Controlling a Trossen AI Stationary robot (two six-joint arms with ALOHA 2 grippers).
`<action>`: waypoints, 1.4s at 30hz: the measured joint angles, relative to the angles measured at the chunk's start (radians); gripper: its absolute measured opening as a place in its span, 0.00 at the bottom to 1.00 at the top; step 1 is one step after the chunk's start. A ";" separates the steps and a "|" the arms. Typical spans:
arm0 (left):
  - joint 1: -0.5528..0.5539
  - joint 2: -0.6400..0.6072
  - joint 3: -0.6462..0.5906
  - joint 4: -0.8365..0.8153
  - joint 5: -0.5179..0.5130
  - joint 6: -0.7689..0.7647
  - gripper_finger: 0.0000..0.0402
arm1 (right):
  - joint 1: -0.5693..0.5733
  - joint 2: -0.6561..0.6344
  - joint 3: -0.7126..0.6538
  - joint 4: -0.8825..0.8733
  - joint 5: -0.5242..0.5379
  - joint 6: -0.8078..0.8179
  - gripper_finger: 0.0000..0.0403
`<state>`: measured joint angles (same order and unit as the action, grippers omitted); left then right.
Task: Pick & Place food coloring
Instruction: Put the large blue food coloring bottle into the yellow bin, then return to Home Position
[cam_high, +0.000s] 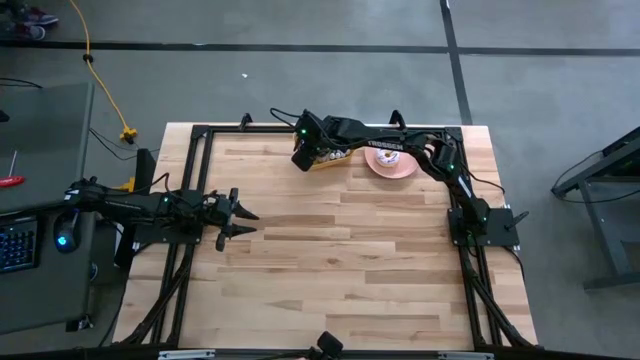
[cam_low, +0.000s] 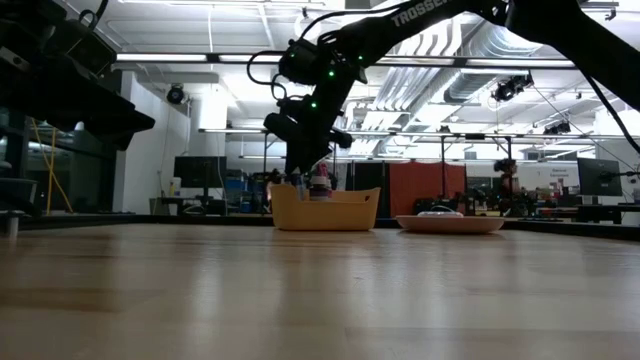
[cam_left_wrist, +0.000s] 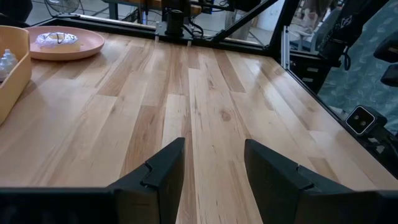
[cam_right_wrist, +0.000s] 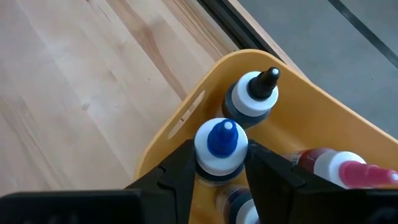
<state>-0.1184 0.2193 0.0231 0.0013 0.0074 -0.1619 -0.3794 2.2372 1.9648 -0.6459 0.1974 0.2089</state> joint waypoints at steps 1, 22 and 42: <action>0.000 0.000 0.000 0.000 0.000 0.000 0.41 | 0.000 0.000 0.000 0.000 -0.003 0.000 0.31; 0.000 0.000 0.000 0.000 0.000 0.000 0.41 | 0.001 0.000 0.000 -0.011 -0.002 -0.009 0.34; 0.000 0.000 0.000 0.000 0.000 0.000 0.41 | 0.019 -0.172 0.053 -0.110 -0.237 -0.168 0.33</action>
<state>-0.1181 0.2193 0.0231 0.0013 0.0074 -0.1619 -0.3602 2.0649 2.0174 -0.7560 -0.0397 0.0412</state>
